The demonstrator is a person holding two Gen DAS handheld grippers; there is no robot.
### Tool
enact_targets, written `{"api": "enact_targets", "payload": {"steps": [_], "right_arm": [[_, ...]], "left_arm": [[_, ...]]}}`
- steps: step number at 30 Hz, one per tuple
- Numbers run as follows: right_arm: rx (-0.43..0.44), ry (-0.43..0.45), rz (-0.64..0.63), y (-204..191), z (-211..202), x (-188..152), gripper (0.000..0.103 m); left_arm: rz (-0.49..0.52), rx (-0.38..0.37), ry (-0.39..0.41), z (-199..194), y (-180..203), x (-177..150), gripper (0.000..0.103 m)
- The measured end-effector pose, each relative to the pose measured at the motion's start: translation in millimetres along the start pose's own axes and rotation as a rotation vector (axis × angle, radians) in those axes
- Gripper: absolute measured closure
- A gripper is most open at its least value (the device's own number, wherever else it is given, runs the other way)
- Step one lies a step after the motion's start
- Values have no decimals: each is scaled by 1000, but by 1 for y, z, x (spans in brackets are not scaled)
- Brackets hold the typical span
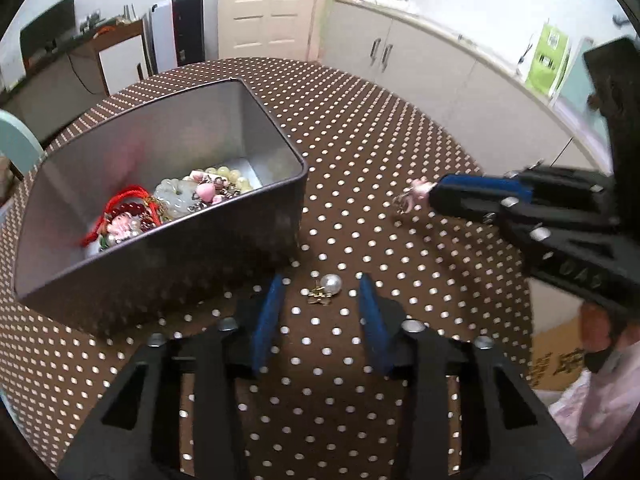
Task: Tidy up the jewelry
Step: 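Grasp the pink bunny charm with the right tool while the left tool grasps a silver bead, then carry the pink charm and silver bead into the tray and open both tools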
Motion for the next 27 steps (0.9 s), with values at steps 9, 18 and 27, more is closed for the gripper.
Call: {"api": "enact_targets", "payload": {"steps": [9, 18, 27], "right_arm": [[5, 8, 26, 3, -2, -2, 88], [14, 20, 12, -5, -7, 2, 88], [19, 73, -10, -24, -24, 23, 88]], "left_arm": [[11, 49, -22, -1, -9, -3, 92], [-3, 51, -3, -18, -10, -9, 92], [13, 61, 85, -55, -6, 1, 92]]}}
Point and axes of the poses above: each gripper's, at about its wrist camera, not at the fingertips, and z roughly the way its jaws point, y to its right, x to its top, the point moved 9 cm from there along z, roughly the way its jaws point, and after that the axes turned 14 degrees about -x, right-handed, at the moved point
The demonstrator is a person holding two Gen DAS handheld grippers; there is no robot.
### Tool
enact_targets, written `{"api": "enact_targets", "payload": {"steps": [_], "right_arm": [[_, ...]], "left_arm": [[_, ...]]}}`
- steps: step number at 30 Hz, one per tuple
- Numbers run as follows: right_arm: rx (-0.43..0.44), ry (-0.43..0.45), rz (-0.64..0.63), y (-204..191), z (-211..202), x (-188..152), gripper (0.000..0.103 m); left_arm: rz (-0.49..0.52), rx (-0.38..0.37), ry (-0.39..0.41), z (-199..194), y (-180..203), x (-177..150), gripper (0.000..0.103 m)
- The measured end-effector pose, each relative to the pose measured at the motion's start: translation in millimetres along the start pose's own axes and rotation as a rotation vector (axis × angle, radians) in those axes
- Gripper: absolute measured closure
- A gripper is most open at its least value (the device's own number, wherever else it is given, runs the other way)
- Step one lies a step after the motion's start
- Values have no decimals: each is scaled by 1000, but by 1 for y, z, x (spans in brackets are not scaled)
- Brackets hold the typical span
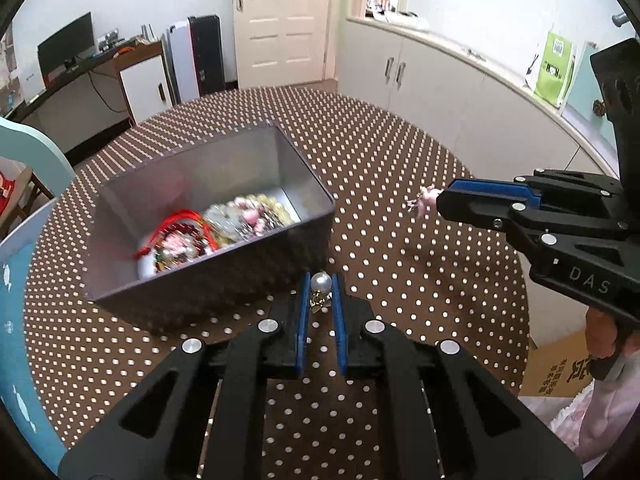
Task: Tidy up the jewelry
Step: 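Carry the pink charm and silver bead into the tray and open both tools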
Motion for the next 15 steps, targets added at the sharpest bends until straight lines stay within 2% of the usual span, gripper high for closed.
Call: {"api": "enact_targets", "payload": {"steps": [7, 15], "right_arm": [[17, 56, -32, -19, -13, 24, 88], [54, 99, -83, -49, -12, 52, 88]], "left_arm": [[-9, 17, 92, -39, -4, 15, 92], [-56, 52, 165, -68, -33, 36, 92]]}}
Point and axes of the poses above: each gripper's, at about its wrist camera, not at the fingertips, and z roughly the way its jaws point, y to its right, x to its top, the point moved 9 cm from there along z, roughly the way its jaws point, and after that the axes turned 14 degrees about -x, right-handed, at the moved point
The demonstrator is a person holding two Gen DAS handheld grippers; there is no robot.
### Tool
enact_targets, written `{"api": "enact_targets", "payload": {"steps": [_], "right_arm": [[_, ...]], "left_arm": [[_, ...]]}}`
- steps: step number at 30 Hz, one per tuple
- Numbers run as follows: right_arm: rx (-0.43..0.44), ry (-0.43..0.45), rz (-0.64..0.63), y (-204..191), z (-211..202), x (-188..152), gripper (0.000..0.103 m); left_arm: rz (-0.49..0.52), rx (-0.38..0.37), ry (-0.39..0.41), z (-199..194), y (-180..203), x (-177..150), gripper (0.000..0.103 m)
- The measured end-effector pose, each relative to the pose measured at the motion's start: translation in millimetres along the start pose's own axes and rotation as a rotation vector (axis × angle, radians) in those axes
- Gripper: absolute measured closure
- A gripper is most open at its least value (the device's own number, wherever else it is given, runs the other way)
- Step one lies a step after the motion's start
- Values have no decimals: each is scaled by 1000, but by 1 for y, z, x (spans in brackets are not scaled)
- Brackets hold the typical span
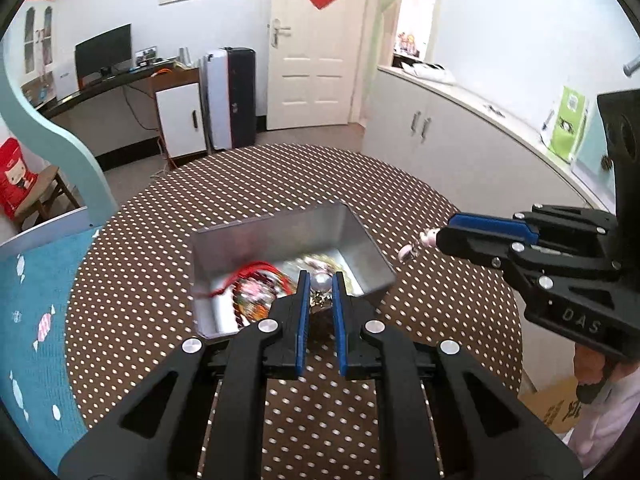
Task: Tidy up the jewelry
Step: 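Carry the pink charm and silver bead into the tray and open both tools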
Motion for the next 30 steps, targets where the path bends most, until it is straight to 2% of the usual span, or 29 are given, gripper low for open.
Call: {"api": "enact_targets", "payload": {"steps": [6, 14, 15, 17, 18, 22, 23, 25, 30], "right_arm": [[16, -22, -24, -15, 21, 8, 88], [26, -68, -33, -25, 45, 9, 87], [15, -69, -18, -23, 47, 10, 83], [7, -78, 8, -18, 49, 12, 59], [-5, -76, 15, -14, 49, 13, 55], [-30, -95, 36, -4, 52, 8, 49], [-38, -101, 39, -3, 53, 6, 48], [-44, -114, 44, -2, 54, 2, 47], [-30, -129, 45, -1, 53, -5, 46]], "left_arm": [[-35, 3, 15, 0, -18, 10, 92], [-77, -10, -14, 17, -40, 8, 92], [-84, -10, -20, 20, -42, 7, 92], [-92, -11, -24, 25, -45, 7, 92], [-95, -16, -26, 26, -45, 7, 92], [-97, -16, -30, 30, -46, 5, 91], [-97, -12, -29, 30, -47, 5, 90], [-98, -5, -25, 31, -48, 4, 66], [-110, 9, -23, 30, -52, 3, 64]]}}
Point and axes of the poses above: each gripper's, at about its wrist camera, not at the fingertips, and z roughly the way its jaws point, y to its right, x to its top, the point moved 9 cm from there along z, roughly the way its jaws point, and after that the axes turned 14 degrees about -x, right-handed, at the moved point
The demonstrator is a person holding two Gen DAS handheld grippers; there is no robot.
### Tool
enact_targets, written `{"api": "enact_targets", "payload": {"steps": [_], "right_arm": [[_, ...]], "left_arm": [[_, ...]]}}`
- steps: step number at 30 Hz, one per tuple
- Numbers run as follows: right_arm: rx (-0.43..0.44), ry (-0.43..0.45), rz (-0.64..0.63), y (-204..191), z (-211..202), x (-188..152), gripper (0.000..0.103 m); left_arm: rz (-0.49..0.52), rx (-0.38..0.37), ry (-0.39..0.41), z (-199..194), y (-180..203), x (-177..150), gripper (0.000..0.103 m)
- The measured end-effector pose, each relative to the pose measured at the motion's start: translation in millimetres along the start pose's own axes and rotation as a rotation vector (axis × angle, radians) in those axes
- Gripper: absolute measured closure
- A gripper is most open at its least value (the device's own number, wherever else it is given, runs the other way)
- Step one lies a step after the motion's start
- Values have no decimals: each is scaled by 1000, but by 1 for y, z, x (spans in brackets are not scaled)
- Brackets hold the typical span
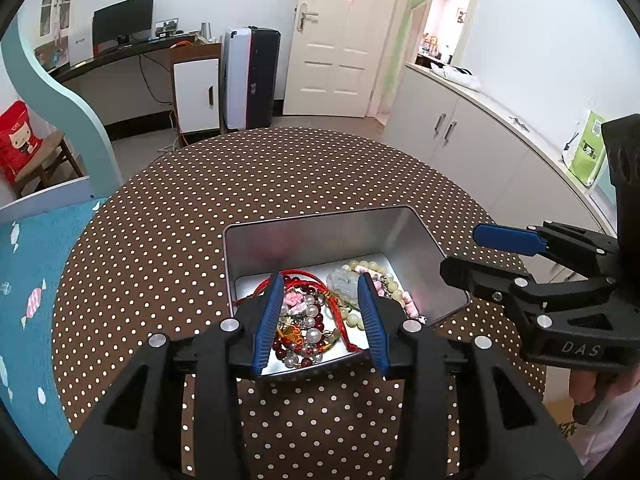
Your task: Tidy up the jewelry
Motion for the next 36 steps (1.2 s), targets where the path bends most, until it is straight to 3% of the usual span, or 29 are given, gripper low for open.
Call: {"api": "enact_targets", "payload": {"steps": [6, 12, 15, 22, 23, 25, 32, 34, 36], "right_arm": [[9, 14, -15, -5, -8, 0, 46], [-7, 30, 1, -4, -19, -3, 38], [-28, 41, 20, 0, -28, -6, 33], [-76, 66, 125, 10, -53, -14, 10], [-93, 72, 133, 11, -55, -13, 10], [-131, 92, 144, 12, -63, -15, 9], [-220, 151, 196, 17, -93, -21, 7], [-242, 171, 210, 19, -101, -21, 7], [-280, 197, 222, 24, -111, -20, 7]], "left_arm": [[-2, 5, 0, -4, 1, -3, 64], [4, 17, 12, -15, 10, -9, 64], [8, 39, 25, -22, 18, -11, 48], [-31, 111, 68, -45, 26, -23, 48], [-31, 122, 72, -48, 26, -23, 47], [-33, 147, 94, -59, 29, -23, 37], [-7, 227, 166, -94, 43, -15, 26], [-11, 264, 178, -104, 45, -14, 16], [-3, 271, 205, -115, 48, -11, 14]]}}
Point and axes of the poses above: each gripper's, at about its wrist camera, not at the fingertips, and z roughly the way its jaws point, y to its right, x to its top, the point moved 9 cm from there along z, roughly the way its jaws point, and after that the axes turned 14 degrees about -x, right-handed, at the moved point
